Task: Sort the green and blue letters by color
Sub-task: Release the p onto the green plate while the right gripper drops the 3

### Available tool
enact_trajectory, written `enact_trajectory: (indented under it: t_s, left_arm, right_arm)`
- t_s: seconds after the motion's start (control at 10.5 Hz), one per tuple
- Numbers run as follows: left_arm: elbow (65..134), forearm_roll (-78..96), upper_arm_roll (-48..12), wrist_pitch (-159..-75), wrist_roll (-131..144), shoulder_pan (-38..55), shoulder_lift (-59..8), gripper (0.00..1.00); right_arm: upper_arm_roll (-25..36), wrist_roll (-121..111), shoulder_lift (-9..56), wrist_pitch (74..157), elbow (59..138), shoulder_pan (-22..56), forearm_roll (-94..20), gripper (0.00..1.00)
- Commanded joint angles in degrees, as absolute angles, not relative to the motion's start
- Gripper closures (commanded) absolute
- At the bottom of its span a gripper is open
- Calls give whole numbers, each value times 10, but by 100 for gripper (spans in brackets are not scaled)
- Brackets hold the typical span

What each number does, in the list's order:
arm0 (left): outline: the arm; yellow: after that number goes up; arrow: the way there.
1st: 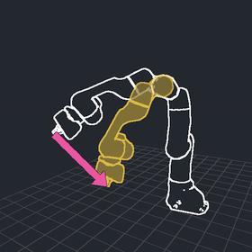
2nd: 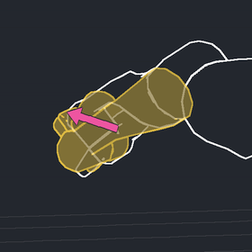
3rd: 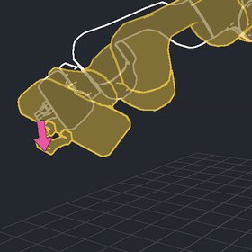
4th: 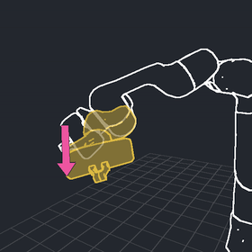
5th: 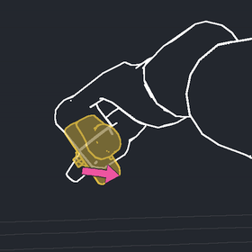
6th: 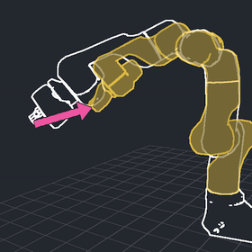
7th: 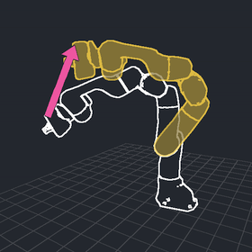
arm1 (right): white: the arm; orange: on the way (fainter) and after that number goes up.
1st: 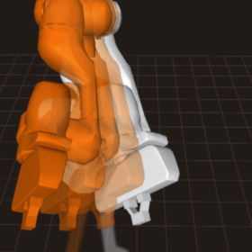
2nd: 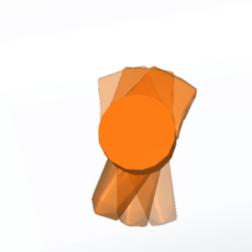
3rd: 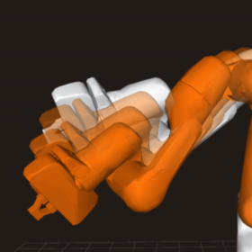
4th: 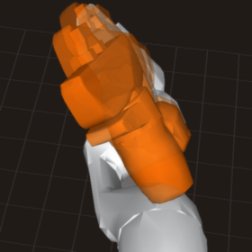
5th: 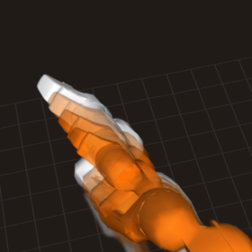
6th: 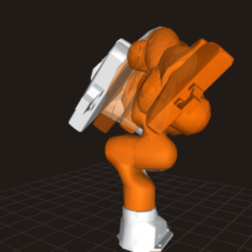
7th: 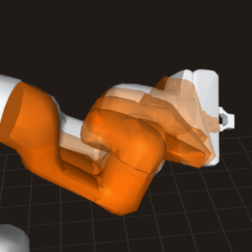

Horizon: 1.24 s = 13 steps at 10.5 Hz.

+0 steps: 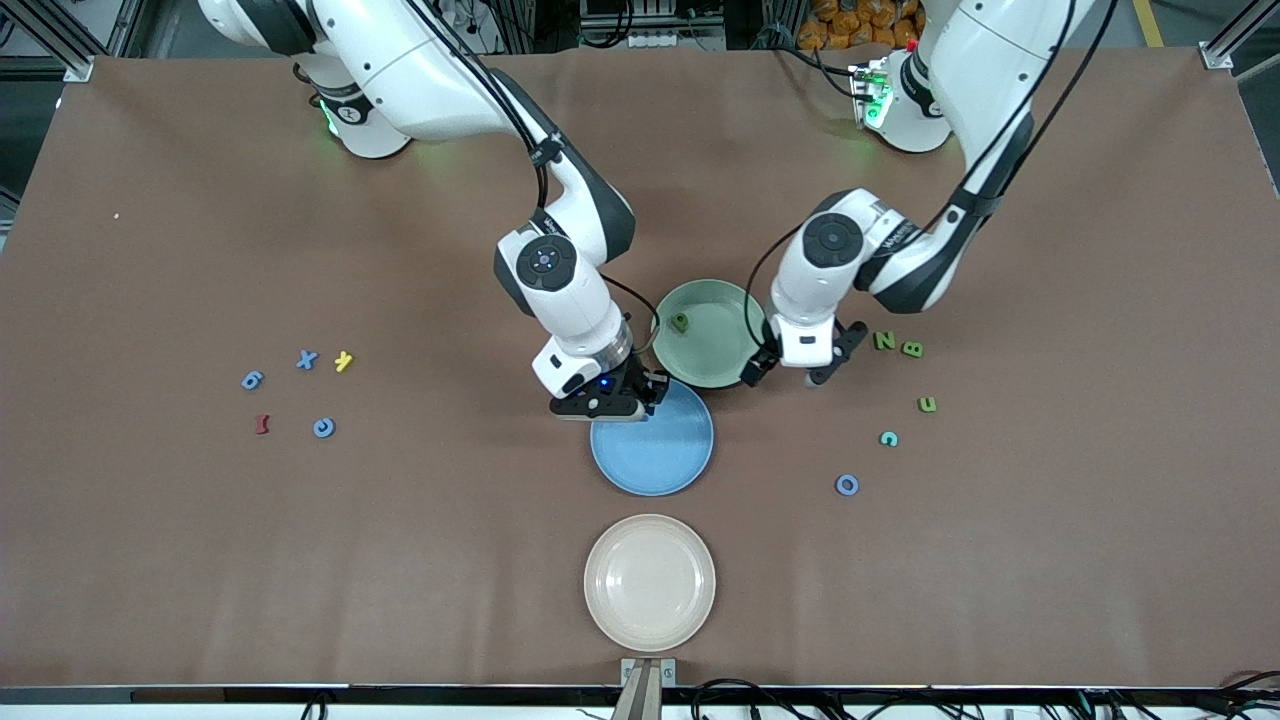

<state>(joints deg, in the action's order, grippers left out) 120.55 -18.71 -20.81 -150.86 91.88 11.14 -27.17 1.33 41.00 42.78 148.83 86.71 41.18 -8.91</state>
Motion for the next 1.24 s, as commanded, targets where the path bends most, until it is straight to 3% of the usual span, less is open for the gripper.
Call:
enact_trajectory:
  t_s: [0.0,0.29,0.76,1.14]
  left_arm:
    - [1239,-204,-211,-1506,854,91,-252,0]
    - [1294,-205,-214,-1511,742,42,-222,0]
    - [1391,-210,-216,-1597,578,-28,-178,0]
    - [1411,-222,-215,-1600,490,-66,-186,0]
  right_arm:
    - [23,411,445,1485,845,419,-87,0]
    - [28,393,439,1456,843,403,-80,0]
    - [50,238,381,1265,842,330,-80,0]
    - [156,113,357,1134,842,308,-76,0]
